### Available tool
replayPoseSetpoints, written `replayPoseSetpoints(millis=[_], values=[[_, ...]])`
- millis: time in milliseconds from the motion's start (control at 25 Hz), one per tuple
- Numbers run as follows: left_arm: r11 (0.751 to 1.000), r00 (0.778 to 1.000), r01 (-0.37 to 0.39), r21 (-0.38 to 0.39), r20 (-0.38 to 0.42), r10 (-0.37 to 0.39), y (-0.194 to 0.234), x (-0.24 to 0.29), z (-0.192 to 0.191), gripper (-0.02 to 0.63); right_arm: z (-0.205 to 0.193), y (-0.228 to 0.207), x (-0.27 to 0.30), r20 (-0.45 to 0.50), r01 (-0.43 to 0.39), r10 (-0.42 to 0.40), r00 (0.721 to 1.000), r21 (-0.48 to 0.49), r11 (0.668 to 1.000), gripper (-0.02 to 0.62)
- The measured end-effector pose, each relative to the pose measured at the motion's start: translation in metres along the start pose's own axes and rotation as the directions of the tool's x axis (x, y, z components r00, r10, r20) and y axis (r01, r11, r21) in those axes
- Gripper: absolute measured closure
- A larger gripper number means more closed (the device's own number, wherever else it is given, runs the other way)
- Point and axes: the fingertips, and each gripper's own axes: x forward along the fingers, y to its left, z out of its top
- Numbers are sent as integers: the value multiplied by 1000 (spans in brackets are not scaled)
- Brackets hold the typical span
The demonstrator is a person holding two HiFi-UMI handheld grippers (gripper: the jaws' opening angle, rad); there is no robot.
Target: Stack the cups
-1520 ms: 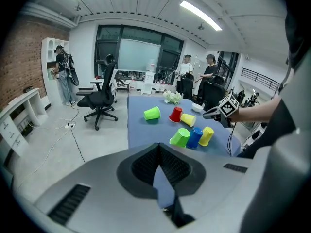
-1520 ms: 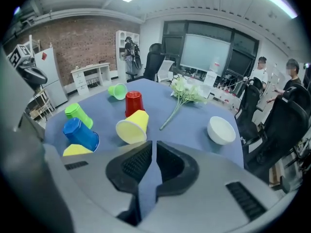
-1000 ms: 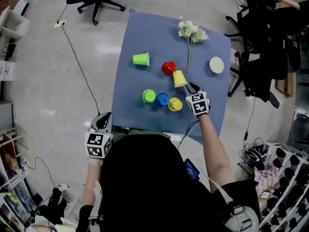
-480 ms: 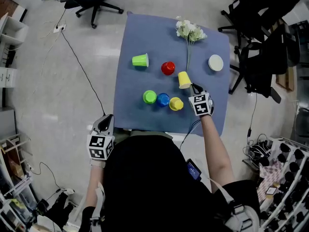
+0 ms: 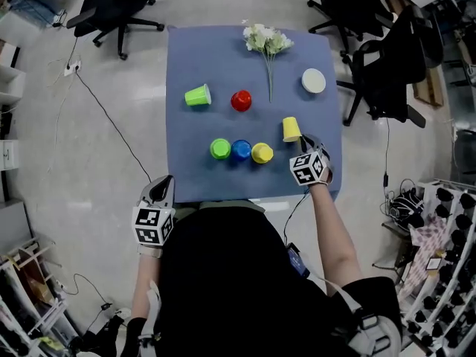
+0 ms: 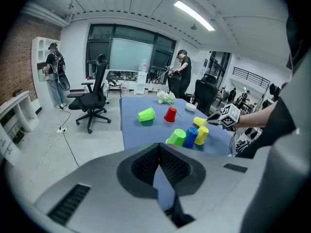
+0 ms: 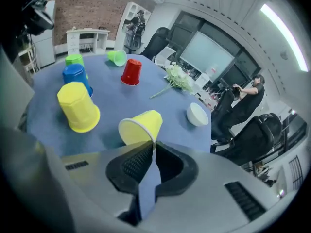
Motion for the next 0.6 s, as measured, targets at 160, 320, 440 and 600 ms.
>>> replayPoseSetpoints(millis=[160, 320, 440, 600], values=[[999, 999, 37, 28, -1, -37, -2, 7, 7, 595, -13, 17, -10, -17, 33, -34, 999, -74, 997, 561], [995, 997, 80, 60, -9, -80, -5, 13, 13, 595, -22, 35, -22, -29, 53, -55, 998, -78, 996, 561], [990, 994, 113, 86, -16, -112, -8, 17, 15, 595, -28, 54, -30, -41, 62, -69, 997, -141, 988, 561], [985, 990, 139, 104, -28, -137, -7, 19, 16, 595, -33, 81, -35, -53, 52, -67, 996, -252, 966, 561]])
